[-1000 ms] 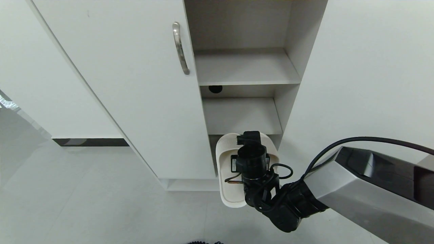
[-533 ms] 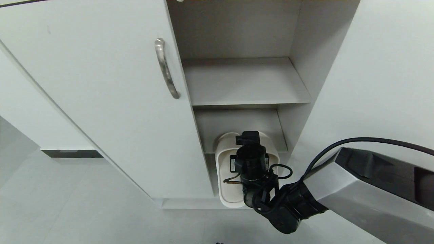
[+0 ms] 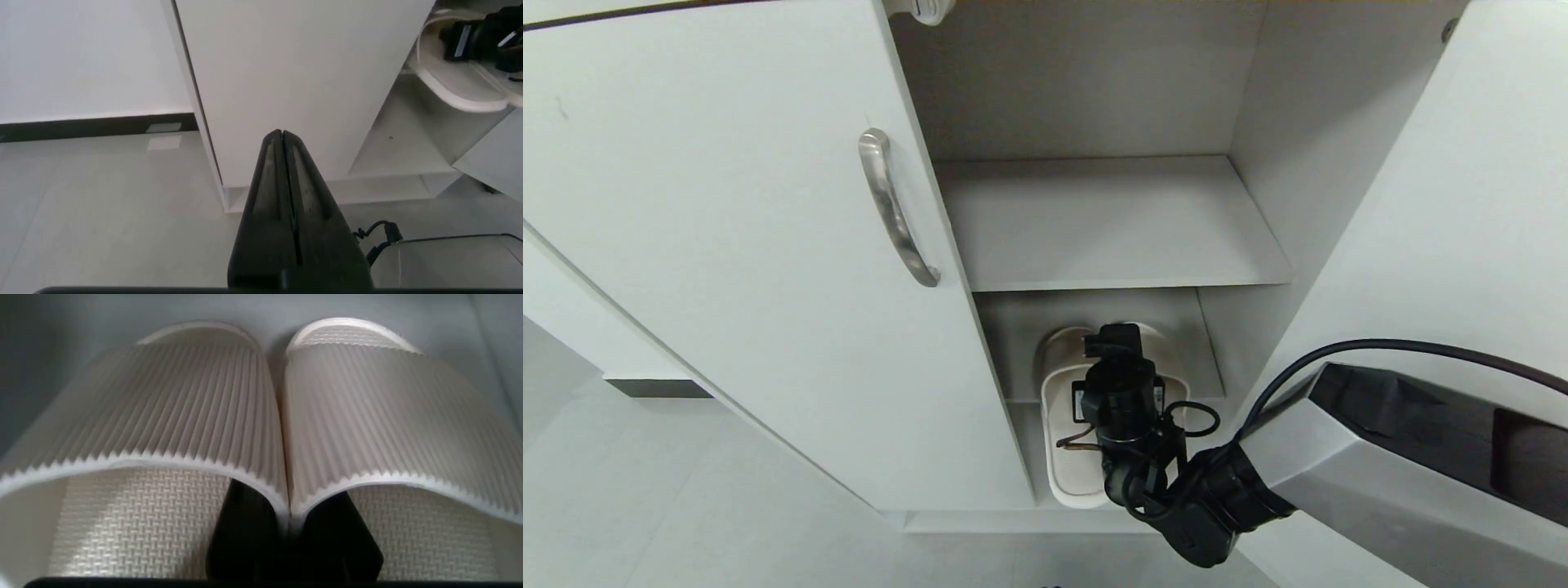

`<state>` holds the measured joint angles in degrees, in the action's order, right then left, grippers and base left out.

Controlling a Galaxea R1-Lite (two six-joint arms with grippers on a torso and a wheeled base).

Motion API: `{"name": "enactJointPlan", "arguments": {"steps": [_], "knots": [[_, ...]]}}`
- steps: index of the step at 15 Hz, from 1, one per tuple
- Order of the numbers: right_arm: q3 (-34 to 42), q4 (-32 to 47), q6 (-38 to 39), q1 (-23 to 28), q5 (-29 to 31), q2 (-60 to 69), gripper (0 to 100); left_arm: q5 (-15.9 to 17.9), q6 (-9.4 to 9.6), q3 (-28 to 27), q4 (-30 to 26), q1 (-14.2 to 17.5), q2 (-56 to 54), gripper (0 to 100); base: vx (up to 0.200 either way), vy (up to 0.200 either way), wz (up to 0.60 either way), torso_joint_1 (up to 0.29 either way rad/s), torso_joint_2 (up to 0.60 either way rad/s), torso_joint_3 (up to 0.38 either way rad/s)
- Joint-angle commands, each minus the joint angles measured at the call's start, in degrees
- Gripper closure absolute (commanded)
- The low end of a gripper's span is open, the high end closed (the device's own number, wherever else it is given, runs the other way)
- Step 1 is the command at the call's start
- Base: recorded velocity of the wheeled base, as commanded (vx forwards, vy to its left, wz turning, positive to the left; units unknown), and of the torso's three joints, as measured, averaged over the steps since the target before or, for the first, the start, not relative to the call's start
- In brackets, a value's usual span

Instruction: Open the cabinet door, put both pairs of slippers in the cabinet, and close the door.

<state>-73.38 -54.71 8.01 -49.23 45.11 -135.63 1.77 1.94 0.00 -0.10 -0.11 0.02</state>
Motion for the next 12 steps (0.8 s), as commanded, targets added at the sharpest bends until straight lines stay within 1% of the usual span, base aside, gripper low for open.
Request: {"name": "enactJointPlan", "arguments": {"steps": [1, 3, 4, 5, 7, 9, 12], "knots": [[-2.7, 0.0, -0.2, 1.3, 0.0, -1.9, 100, 0.0, 0.0, 0.0, 0.0, 0.0, 0.0, 100, 0.0, 0.0, 0.0, 0.0, 0.0, 0.0], [-6.8, 0.3, -2.1, 3.1, -0.3, -3.6, 100, 0.0, 0.0, 0.0, 0.0, 0.0, 0.0, 100, 0.0, 0.0, 0.0, 0.0, 0.0, 0.0], [-11.6, 0.3, -4.5, 4.3, -0.9, -6.3, 100, 0.0, 0.0, 0.0, 0.0, 0.0, 0.0, 100, 0.0, 0.0, 0.0, 0.0, 0.0, 0.0], [-15.4, 0.7, -5.0, 4.8, -0.9, -8.4, 100, 0.0, 0.0, 0.0, 0.0, 0.1, 0.0, 100, 0.0, 0.0, 0.0, 0.0, 0.0, 0.0], [-20.6, 3.5, -5.4, 5.1, -1.0, -10.9, 100, -0.1, 0.0, 0.0, 0.0, 0.0, 0.0, 100, 0.0, 0.0, 0.0, 0.0, 0.0, 0.0], [-24.3, 4.5, -5.5, 6.2, -1.0, -12.0, 100, -0.1, 0.0, 0.0, 0.0, 0.0, 0.0, 100, 0.0, 0.0, 0.0, 0.0, 0.0, 0.0], [-25.9, 6.4, -5.5, 7.0, -1.7, -12.5, 100, 0.0, 0.0, 0.0, 0.0, 0.0, 0.0, 100, 0.0, 0.0, 0.0, 0.0, 0.0, 0.0]]}}
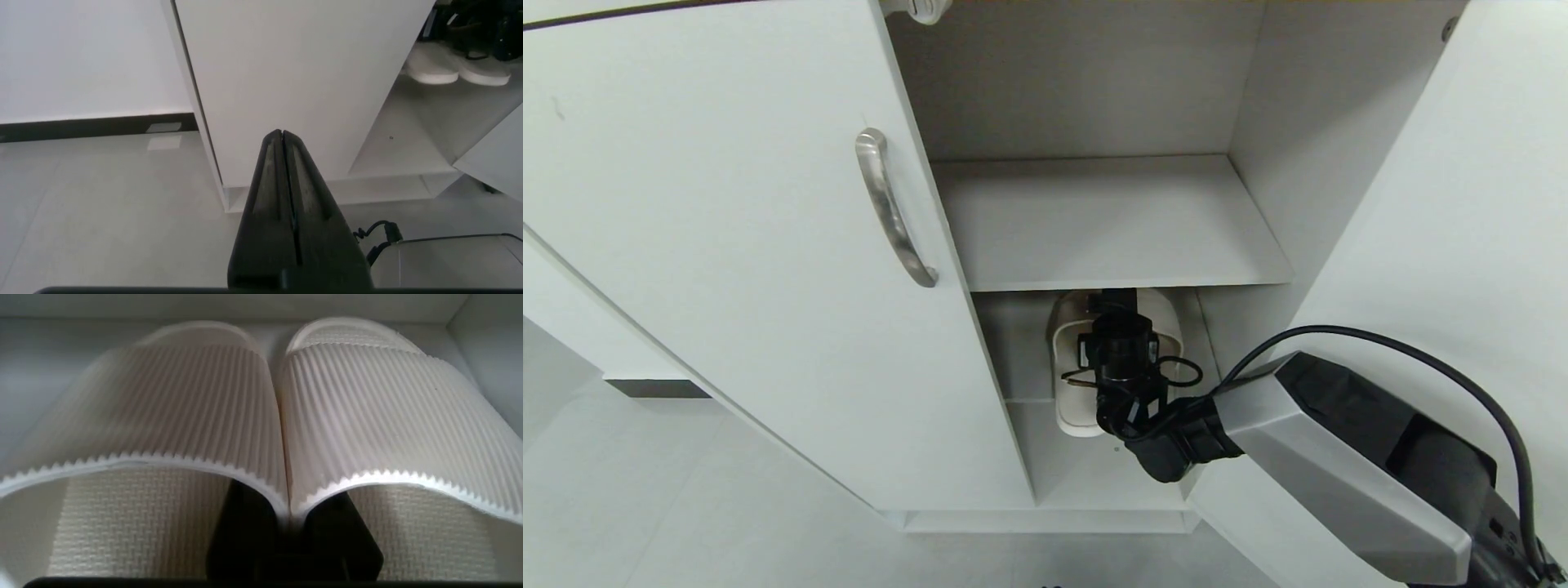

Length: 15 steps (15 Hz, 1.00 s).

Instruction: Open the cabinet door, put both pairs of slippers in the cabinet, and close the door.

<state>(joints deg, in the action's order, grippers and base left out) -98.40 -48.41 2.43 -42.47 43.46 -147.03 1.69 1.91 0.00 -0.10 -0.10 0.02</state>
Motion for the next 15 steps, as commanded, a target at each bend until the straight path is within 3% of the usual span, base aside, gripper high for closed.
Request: {"name": "enactJointPlan", "arguments": {"steps": [1, 2, 3, 7, 11, 15], "knots": [[-1.2, 0.1, 0.0, 0.3, -0.2, -1.5, 100, 0.0, 0.02, 0.0, 0.0, 0.0, 0.0, 100, 0.0, 0.0, 0.0, 0.0, 0.0, 0.0], [-1.4, 0.2, -0.1, 0.3, -0.2, -1.7, 100, 0.0, 0.02, 0.0, 0.0, 0.0, 0.0, 100, 0.0, 0.0, 0.0, 0.0, 0.0, 0.0], [-1.4, 0.5, 0.0, 0.4, -0.2, -1.8, 0, 0.0, 0.02, 0.0, 0.0, 0.0, 0.0, 100, 0.0, 0.0, 0.0, 0.0, 0.0, 0.0], [-0.1, -2.3, 0.3, 0.5, 0.1, -1.3, 0, 0.0, 0.02, 0.0, 0.0, 0.0, 0.0, 100, 0.0, 0.0, 0.0, 0.0, 0.0, 0.0], [21.4, -11.2, 0.2, -2.7, -3.6, 10.5, 0, 0.0, 0.02, 0.0, 0.0, 0.0, 0.0, 100, 0.0, 0.0, 0.0, 0.0, 0.0, 0.0], [36.2, -15.2, 2.3, -5.4, -7.9, 18.4, 0, 0.0, 0.02, 0.0, 0.0, 0.0, 0.0, 100, 0.0, 0.0, 0.0, 0.0, 0.0, 0.0]]}}
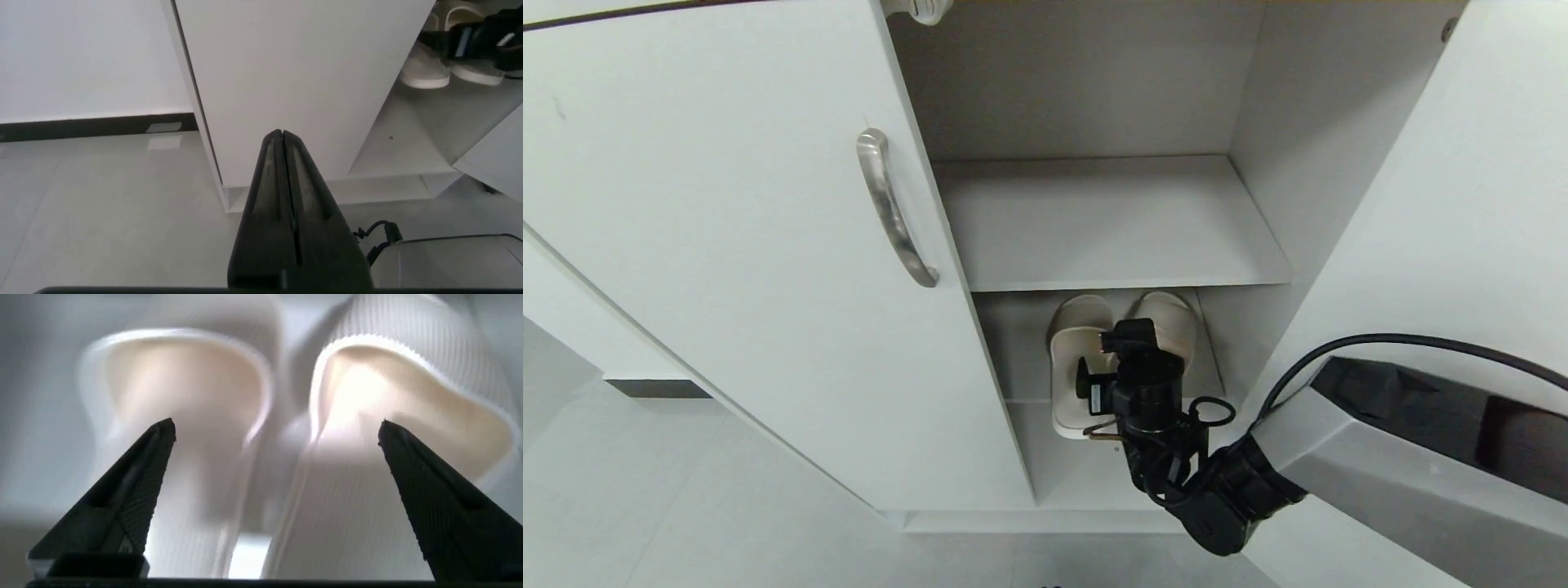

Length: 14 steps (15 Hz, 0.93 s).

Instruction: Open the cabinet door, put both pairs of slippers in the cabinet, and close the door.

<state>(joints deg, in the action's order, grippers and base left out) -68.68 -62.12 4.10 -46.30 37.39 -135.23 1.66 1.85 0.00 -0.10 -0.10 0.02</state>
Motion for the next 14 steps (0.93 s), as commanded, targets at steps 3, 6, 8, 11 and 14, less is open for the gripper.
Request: {"name": "enactJointPlan", "arguments": {"steps": [3, 6, 8, 11, 14], "knots": [[16.9, -2.8, 3.5, -4.1, -8.6, 14.2, 0, 0.0, -0.01, 0.0, 0.0, 0.0, 0.0, 100, -0.2, 0.0, 0.0, 0.002, 0.0, 0.002], [24.6, -3.3, 3.9, -5.1, -12.5, 18.7, 0, 0.0, -0.1, 0.0, 0.0, 0.0, 0.0, 100, -0.2, 0.0, 0.0, 0.001, 0.0, 0.001], [25.0, -3.6, 3.9, -5.5, -12.6, 19.2, 0, 0.0, -0.27, 0.0, 0.0, 0.0, 0.0, 100, -0.2, 0.0, 0.0, 0.007, 0.0, 0.002], [25.1, -3.6, 3.9, -5.1, -12.6, 18.8, 0, 0.0, -0.71, 0.0, 0.0, 0.0, 0.0, 100, -0.067, 0.0, 0.0, 0.001, 0.0, 0.002], [25.5, -3.6, 4.1, -4.3, -12.6, 18.8, 0, -0.3, -1.94, 0.0, 0.1, 0.0, 0.0, 100, 0.0, 0.0, 0.0, 0.0, 0.0, 0.0]]}}
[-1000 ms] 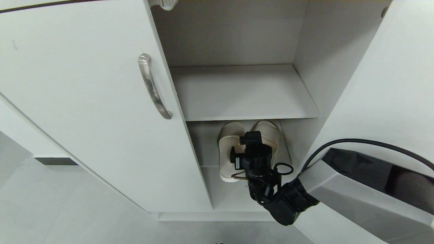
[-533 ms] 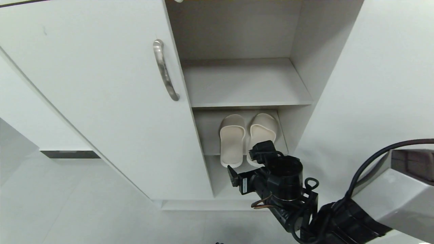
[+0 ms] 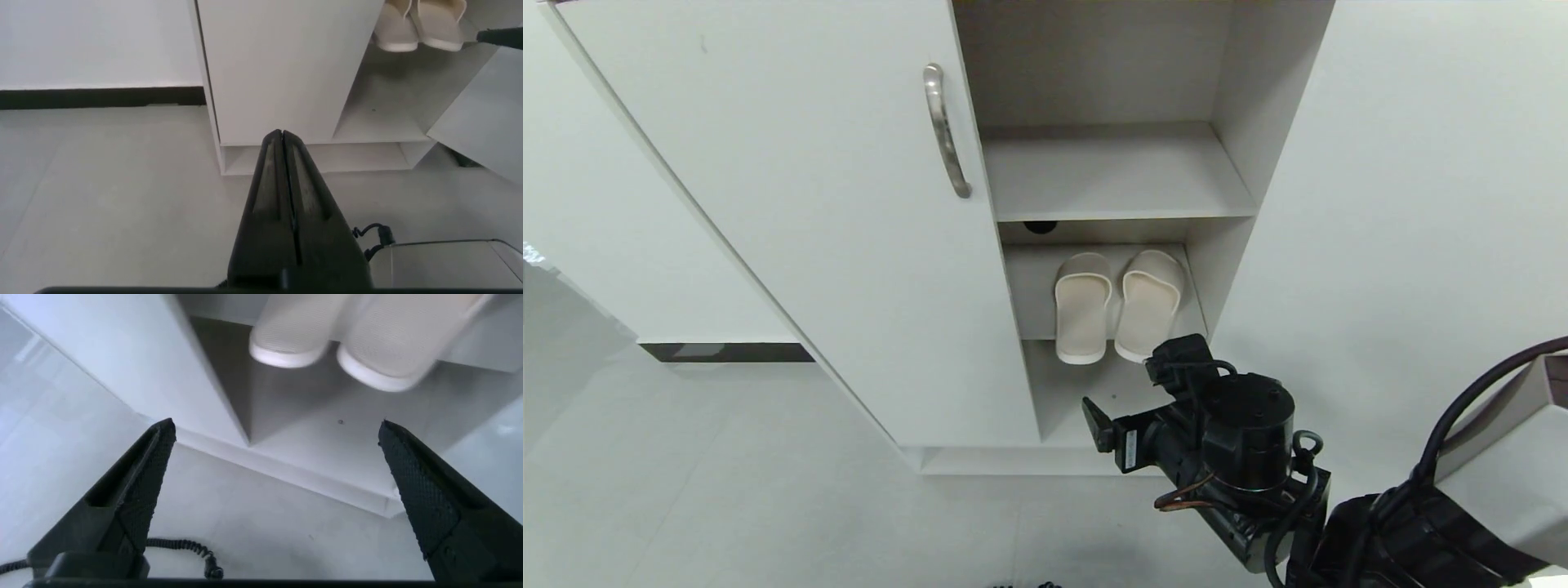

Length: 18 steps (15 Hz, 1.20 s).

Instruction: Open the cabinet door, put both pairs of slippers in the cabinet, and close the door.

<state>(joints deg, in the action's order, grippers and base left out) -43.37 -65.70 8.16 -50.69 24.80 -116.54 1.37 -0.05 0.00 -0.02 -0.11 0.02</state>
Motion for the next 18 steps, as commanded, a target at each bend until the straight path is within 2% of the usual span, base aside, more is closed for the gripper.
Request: {"name": "enactJointPlan", "arguments": {"steps": [1, 11, 18], "knots": [[0.3, 0.0, 0.0, 0.1, 0.0, 0.1, 0, 0.0, 0.05, 0.0, 0.0, 0.0, 0.0, 100, 0.0, 0.0, 0.0, 0.0, 0.0, 0.0], [0.2, -0.1, 0.0, 0.1, 0.0, -2.1, 0, 0.2, 0.14, 0.0, 0.0, 0.0, 0.0, 100, 0.0, 0.0, 0.0, 0.0, 0.0, 0.0], [0.7, -0.2, 0.0, 0.1, 0.0, -2.1, 0, 0.2, 0.14, 0.0, 0.0, 0.0, 0.0, 100, 0.0, 0.0, 0.0, 0.002, 0.0, 0.164]]}}
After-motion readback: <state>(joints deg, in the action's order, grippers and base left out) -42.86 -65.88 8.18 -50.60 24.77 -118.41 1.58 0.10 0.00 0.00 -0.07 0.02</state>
